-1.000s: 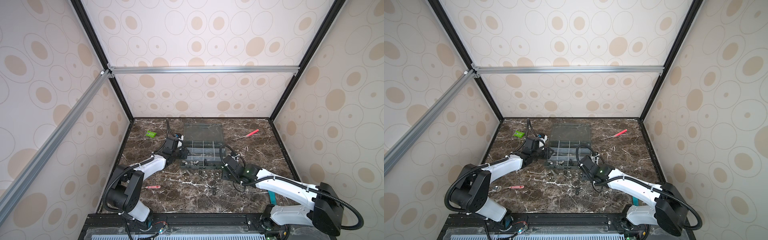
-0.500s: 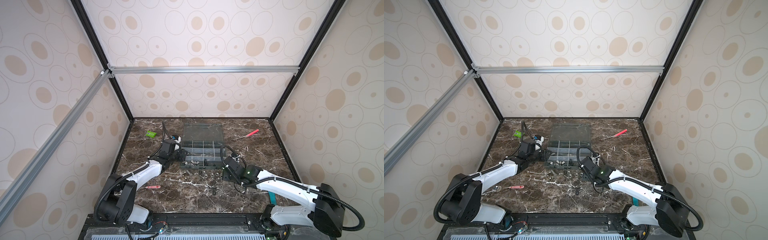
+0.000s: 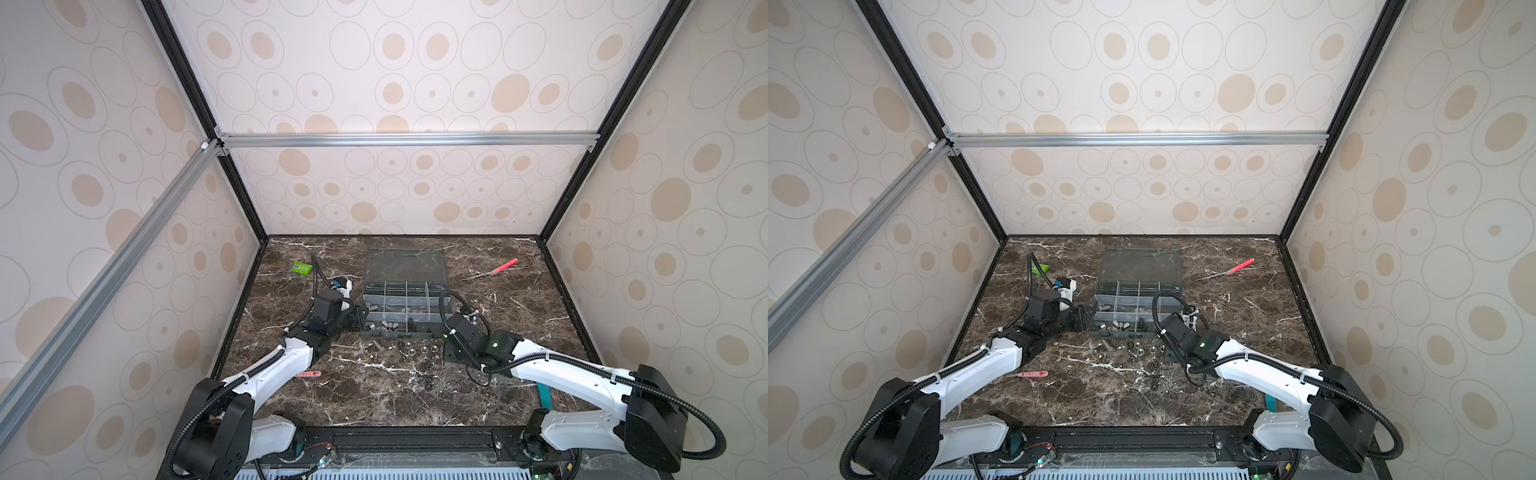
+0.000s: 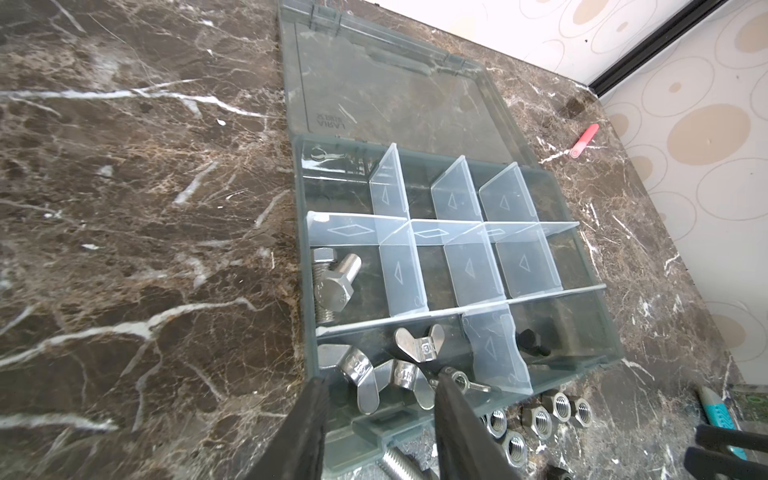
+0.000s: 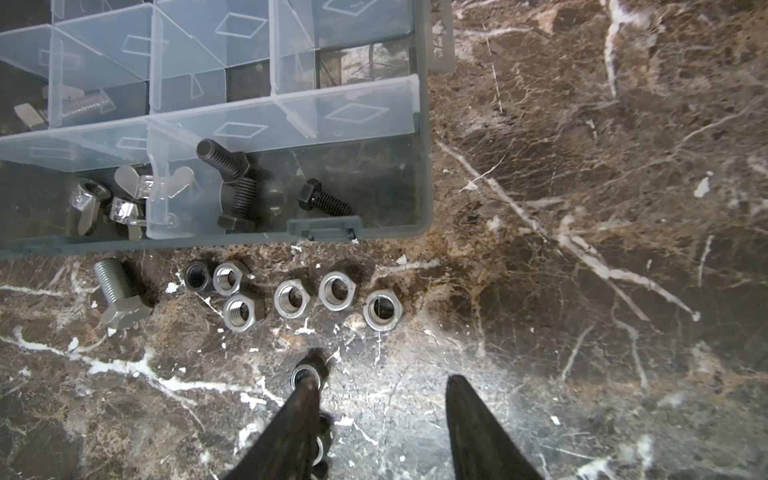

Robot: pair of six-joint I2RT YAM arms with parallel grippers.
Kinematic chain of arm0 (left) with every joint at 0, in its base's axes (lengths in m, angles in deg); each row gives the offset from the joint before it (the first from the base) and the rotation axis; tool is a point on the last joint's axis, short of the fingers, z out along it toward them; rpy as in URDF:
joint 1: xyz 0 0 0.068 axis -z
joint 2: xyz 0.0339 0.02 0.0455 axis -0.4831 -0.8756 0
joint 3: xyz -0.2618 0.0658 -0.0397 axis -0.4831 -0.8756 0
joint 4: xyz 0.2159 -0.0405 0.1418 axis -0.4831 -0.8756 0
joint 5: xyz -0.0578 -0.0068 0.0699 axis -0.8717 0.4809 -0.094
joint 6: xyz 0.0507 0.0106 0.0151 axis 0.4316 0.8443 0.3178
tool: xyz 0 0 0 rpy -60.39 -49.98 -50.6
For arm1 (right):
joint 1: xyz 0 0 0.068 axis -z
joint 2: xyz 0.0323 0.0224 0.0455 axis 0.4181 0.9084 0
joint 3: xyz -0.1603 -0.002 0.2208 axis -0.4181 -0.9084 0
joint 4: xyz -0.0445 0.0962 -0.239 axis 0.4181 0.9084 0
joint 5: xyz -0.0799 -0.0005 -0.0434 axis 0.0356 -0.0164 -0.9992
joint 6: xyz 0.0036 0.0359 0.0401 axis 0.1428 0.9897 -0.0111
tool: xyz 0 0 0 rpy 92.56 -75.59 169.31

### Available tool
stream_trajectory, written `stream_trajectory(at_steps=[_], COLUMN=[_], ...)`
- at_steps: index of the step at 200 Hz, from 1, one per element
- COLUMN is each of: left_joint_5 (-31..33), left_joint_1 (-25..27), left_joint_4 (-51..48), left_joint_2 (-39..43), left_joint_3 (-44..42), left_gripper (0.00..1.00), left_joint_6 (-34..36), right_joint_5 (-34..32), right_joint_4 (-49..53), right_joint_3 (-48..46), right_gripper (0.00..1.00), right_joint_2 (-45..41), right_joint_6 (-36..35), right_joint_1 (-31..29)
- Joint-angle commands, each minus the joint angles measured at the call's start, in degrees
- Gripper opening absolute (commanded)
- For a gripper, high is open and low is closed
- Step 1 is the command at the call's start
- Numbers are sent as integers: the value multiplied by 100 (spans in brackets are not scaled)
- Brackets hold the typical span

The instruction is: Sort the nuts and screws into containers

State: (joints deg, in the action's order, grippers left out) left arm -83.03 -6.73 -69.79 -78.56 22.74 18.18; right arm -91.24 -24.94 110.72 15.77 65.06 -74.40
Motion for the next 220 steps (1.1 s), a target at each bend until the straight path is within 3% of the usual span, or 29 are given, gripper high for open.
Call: stream_trajectory(at_steps=[1,81,220], left_joint_5=[158,364,477], left_joint_1=[-53,-53,-88], left_joint_4=[2,-137,-311], left_joint_2=[225,686,1331], left_joint_3=[-110,-424,-824], left_gripper=[43,44,45], left_joint_6=[-164,-233,-320], right_joint_5=[61,546,1460], right_joint_4=[-52,-343,-515], right_joint_3=[64,530,2614], right_gripper=[53,53,53], right_joint_2=[103,770,3222], right_joint_6=[-69,-391,-1068], right_joint_1=[17,12,-537])
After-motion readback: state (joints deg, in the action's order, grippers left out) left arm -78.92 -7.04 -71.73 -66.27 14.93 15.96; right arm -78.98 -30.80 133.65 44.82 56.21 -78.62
